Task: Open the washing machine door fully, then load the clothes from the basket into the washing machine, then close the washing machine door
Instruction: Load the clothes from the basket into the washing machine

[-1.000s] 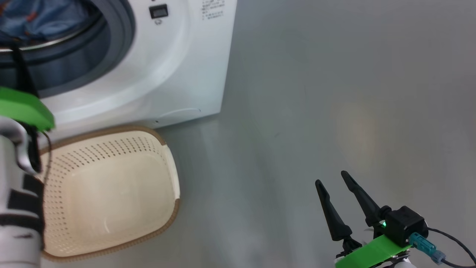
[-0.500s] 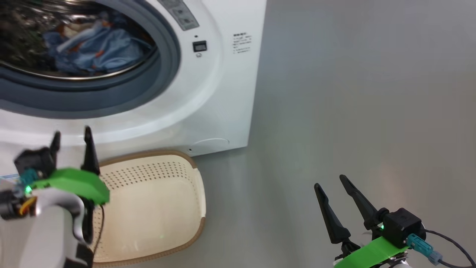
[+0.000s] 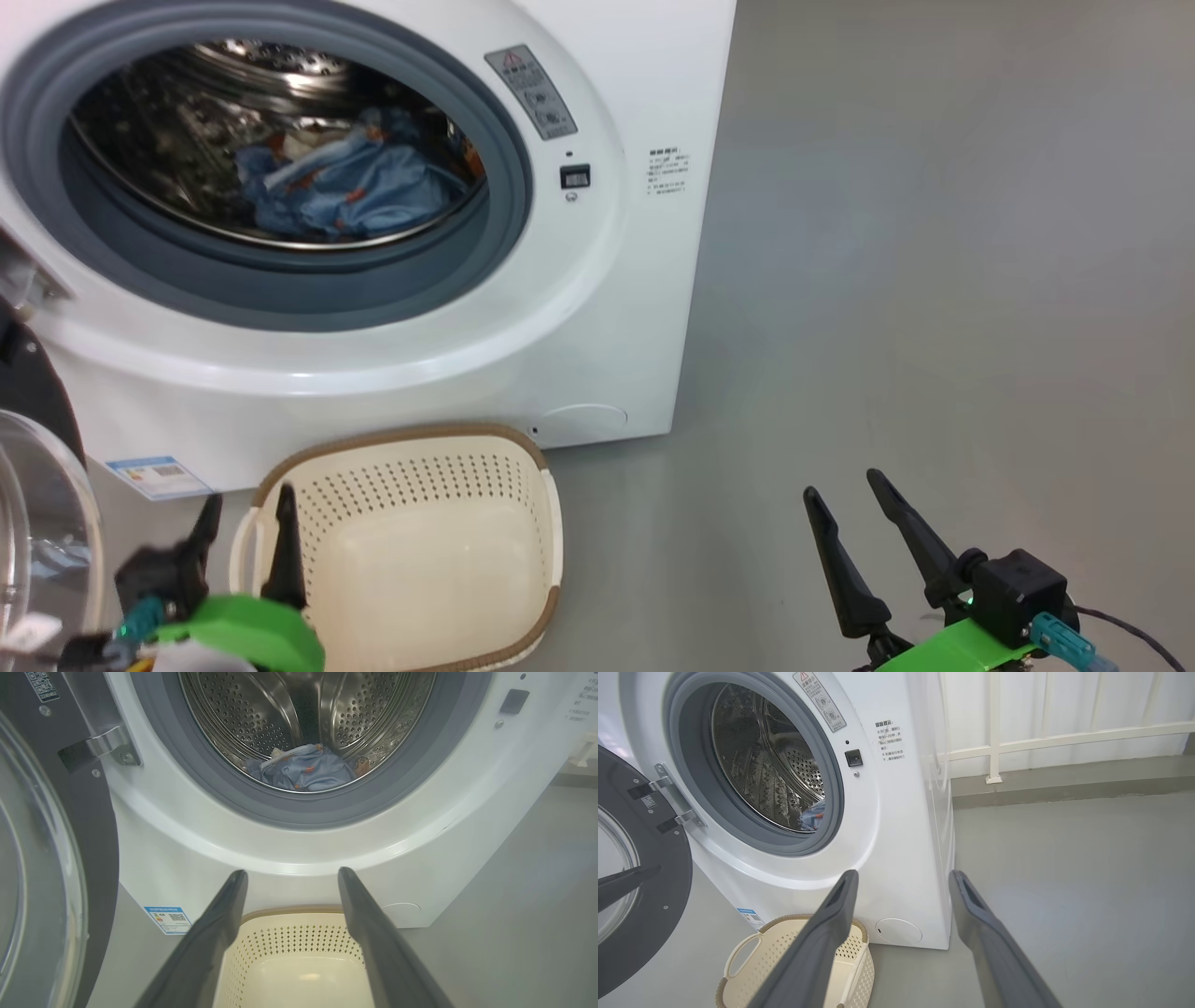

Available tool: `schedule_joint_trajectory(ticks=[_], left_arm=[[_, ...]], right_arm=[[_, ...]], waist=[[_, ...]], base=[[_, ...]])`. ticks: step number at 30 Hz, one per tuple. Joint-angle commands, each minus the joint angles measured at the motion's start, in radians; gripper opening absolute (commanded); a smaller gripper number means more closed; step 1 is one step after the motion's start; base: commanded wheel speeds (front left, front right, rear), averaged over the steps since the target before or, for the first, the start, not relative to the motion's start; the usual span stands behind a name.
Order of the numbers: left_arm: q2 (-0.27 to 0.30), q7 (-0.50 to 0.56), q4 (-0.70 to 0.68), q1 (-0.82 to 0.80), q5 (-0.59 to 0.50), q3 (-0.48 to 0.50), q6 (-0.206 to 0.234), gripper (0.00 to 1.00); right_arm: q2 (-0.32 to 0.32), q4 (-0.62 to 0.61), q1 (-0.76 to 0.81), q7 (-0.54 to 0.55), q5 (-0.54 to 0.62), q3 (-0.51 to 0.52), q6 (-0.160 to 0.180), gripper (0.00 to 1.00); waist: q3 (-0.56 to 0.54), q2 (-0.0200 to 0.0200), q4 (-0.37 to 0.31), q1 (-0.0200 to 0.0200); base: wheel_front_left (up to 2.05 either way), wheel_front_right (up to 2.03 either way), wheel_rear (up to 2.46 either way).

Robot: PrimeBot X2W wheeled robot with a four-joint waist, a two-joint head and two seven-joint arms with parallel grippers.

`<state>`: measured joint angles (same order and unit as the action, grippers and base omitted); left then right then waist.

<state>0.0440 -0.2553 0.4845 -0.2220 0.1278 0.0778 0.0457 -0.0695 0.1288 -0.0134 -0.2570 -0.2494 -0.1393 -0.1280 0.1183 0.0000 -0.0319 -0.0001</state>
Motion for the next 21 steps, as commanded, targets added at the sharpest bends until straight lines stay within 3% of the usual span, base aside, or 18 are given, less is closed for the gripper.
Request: schedule_joint_trajectory(ticks=[1,11,21], left_arm=[[0.018,-0.006,-0.043,0.028,-0.009,0.032,0.008,1.00],[0.008,-0.006,-0.160,0.236,0.003,0.020,0.034,1.00],[0.007,-0.006,-0.227,0.304,0.013,0.018,0.047,1.00]], right_arm=[[0.001,-0.022,0.000,-0.005,-0.009,-0.016,-0.003,1.00],[0.011,-0.021,0.047,-0.005,-0.012,-0.013,-0.003,1.00],[0.014,-0.023,0.057,-0.005,-0.004,-0.004,-0.003,1.00]], waist=[[-0.039,0.0000,0.009,0.0001],[-0.098,0.0000,0.005,0.0001],[-0.120,0.0000,0.016,0.0001]], base=[[0.00,0.00,0.00],[0.00,0.00,0.00],[0.00,0.00,0.00]])
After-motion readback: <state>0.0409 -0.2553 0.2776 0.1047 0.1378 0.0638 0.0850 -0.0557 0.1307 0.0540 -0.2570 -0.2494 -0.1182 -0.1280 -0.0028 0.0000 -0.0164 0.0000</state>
